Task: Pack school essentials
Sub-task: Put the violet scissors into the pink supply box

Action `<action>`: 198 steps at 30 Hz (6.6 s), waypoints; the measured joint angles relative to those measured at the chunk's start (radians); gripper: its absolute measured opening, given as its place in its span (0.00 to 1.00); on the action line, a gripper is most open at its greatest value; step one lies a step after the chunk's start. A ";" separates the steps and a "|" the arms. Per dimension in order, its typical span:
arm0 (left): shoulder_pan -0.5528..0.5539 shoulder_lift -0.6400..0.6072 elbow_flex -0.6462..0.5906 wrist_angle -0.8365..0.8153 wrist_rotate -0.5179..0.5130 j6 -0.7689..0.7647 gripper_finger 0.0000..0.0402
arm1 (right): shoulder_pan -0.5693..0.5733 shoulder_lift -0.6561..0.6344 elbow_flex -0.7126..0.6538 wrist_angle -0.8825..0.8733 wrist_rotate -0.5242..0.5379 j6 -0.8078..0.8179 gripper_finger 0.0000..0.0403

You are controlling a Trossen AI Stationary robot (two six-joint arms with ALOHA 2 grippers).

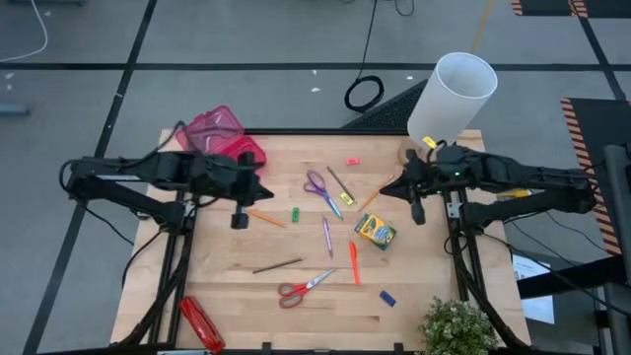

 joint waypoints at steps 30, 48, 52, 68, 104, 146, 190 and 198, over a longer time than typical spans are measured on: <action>0.299 0.648 -0.001 0.386 0.056 0.359 0.39 | 0.028 0.022 -0.222 0.133 0.000 -0.032 0.00; 0.363 0.878 0.195 0.196 0.069 0.629 0.40 | 0.028 0.022 -0.222 0.073 -0.002 -0.081 0.00; 0.373 0.908 0.205 0.176 0.066 0.695 0.40 | 0.028 0.022 -0.222 0.055 -0.003 -0.081 0.00; 0.411 0.924 0.204 0.184 0.114 0.772 0.40 | 0.028 0.022 -0.221 0.045 -0.003 -0.084 0.00; 0.399 0.967 0.207 0.206 0.070 0.693 0.33 | 0.028 0.022 -0.220 0.039 -0.004 -0.084 0.00; 0.286 0.867 0.206 0.071 -0.091 0.456 0.25 | 0.029 0.021 -0.220 0.033 -0.004 -0.084 0.00; 0.386 0.961 0.206 0.141 0.148 0.506 0.22 | 0.029 0.021 -0.220 0.021 -0.004 -0.084 0.00; 0.361 0.945 0.203 0.127 0.099 0.498 0.21 | 0.029 0.021 -0.220 0.020 -0.004 -0.084 0.00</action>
